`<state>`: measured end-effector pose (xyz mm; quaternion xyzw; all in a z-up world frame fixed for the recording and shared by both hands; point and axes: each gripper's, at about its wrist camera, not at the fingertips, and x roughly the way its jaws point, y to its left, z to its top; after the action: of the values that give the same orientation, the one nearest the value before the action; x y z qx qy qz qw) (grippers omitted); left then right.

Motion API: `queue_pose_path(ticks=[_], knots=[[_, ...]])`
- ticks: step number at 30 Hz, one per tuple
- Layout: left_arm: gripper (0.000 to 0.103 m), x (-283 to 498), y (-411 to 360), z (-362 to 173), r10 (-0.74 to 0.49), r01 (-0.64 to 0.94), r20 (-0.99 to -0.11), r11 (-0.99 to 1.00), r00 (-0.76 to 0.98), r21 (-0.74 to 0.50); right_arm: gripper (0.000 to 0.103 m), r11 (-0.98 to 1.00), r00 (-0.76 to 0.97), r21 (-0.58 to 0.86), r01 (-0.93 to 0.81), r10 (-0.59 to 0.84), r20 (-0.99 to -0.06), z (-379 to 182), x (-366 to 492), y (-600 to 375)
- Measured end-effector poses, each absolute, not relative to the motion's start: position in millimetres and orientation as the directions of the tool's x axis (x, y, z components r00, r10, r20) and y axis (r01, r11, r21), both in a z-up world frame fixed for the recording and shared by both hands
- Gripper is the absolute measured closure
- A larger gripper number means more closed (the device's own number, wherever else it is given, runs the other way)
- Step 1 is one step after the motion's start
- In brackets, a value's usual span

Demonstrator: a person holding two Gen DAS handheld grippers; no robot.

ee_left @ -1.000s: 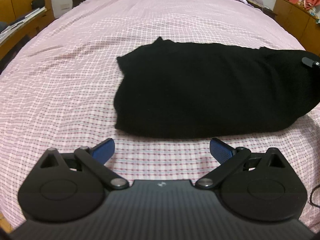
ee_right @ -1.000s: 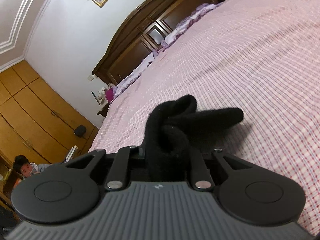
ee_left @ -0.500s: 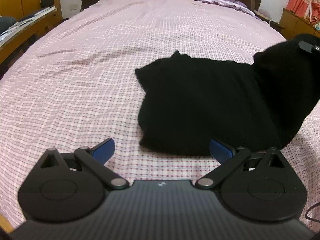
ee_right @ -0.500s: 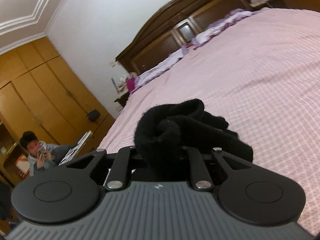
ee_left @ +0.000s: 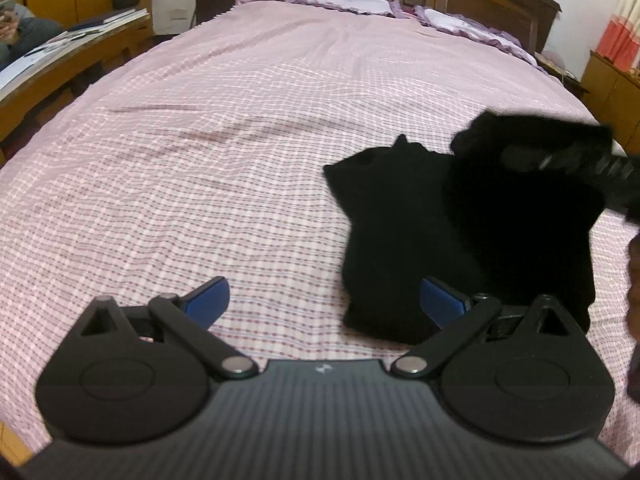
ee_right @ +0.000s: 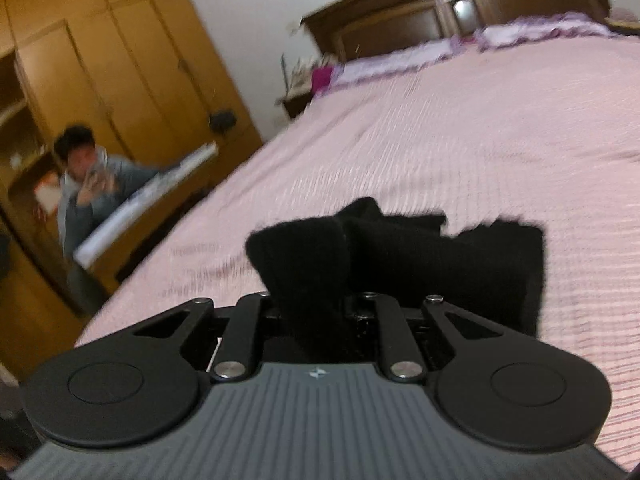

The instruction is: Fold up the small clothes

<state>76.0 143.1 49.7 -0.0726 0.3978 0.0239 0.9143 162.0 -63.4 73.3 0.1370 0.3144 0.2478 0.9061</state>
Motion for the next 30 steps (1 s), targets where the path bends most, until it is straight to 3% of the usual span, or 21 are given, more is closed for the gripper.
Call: queue_pose_path(ticks=[6,11,14,24,30], knots=[[0.0,76.8,155.0,52.9,-0.008,-0.129,-0.718,0.982,0.696,-0.136,0.082,0.853,0.599,0.362,-0.377,0.522,-0.607,27.4,174.6,-20.5],[0.0,78.6,152.5,61.9,-0.024,-0.114,-0.694,0.982,0.72,-0.151,0.047,0.825,0.576,0.374,-0.423,0.564,-0.592,23.2,161.8,-14.0],[0.0,80.5,143.9,69.7,-0.046,-0.079,-0.669,0.985,0.742,-0.156,0.039,0.796,0.548,0.397,-0.456,0.603,-0.579,36.2,147.8,-28.1],[0.0,105.7,93.0,82.0,-0.145,0.118,-0.6,0.989,0.787,-0.084,0.035,0.821,0.623,0.403,-0.404,0.569,-0.537,68.6,99.3,-112.6],[0.0,129.3,50.2,55.0,-0.156,0.238,-0.603,0.969,0.782,0.059,0.032,0.86,0.683,0.42,-0.288,0.492,-0.539,66.3,89.9,-162.6]])
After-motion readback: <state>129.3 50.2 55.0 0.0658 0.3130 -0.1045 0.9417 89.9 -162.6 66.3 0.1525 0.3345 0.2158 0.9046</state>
